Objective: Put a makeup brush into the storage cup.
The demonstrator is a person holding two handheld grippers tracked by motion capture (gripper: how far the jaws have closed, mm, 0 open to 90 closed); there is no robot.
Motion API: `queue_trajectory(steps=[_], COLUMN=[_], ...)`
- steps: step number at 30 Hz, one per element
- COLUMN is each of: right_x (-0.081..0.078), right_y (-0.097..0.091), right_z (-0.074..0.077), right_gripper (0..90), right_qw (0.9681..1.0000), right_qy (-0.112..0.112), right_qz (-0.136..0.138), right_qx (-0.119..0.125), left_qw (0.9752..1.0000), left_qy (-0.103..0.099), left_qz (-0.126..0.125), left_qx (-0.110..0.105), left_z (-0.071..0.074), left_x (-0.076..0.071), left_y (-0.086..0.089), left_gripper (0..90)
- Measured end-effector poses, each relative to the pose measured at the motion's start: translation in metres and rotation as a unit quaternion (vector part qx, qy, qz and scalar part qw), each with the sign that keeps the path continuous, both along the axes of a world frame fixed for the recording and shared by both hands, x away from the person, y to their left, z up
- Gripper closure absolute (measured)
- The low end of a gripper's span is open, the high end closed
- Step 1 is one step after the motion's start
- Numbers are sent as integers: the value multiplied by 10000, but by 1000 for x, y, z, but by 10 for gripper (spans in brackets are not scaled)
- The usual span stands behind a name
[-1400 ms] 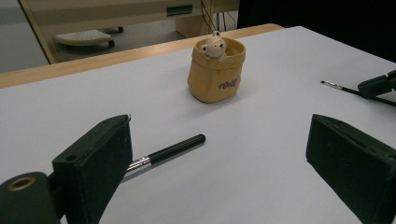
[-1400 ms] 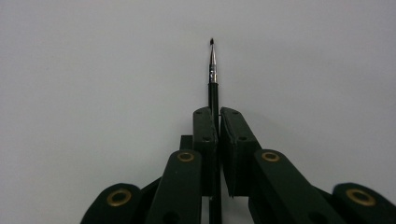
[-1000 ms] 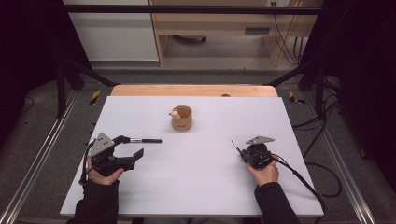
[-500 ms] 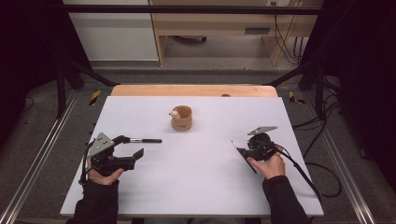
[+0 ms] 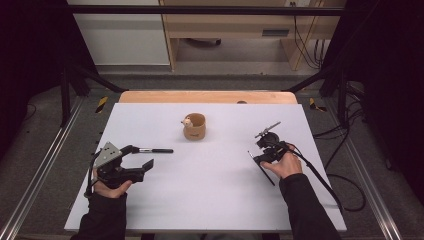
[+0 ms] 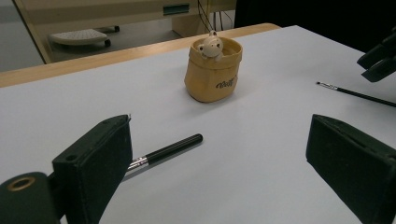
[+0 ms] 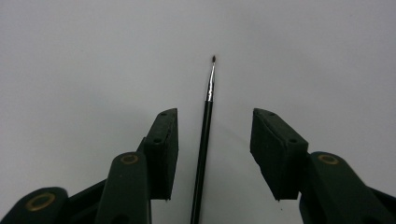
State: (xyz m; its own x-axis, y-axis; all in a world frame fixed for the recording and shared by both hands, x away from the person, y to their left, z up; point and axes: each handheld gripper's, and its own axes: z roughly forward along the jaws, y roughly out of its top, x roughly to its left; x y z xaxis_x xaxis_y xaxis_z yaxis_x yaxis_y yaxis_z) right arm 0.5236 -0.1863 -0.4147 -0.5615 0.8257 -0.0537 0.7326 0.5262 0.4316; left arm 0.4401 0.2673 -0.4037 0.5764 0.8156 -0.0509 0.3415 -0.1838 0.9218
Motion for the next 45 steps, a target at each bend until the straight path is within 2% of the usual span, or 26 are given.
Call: queue_trajectory(steps=[8,14,27,29,32,36,45], right_x=[8,12,10,9,8,6,5], right_y=[6,7,5,3,2,3,3], right_z=[-14,-20,-32,-33,-33,-34,-34], right_gripper=[600,651,747,781,830,853,858], right_qw=[9992,9983,9967,9967,9969,9969,9972], right_qy=[237,387,686,746,749,735,709], right_qz=[101,104,98,79,78,-12,-41], right_qx=[-298,-428,-425,-304,-233,-277,-235], left_qw=[10000,10000,10000,10000,10000,10000,10000], left_qy=[21,32,22,28,23,29,25], left_qz=[-11,-21,-15,-15,-9,-13,-16], left_qx=[35,51,70,69,65,76,79], left_z=[-1,-1,-1,-1,-1,-1,-1], left_x=[1,1,1,0,0,0,0], left_y=[-1,-1,-2,-2,-2,-2,-2], left_gripper=[62,61,61,61,61,62,62])
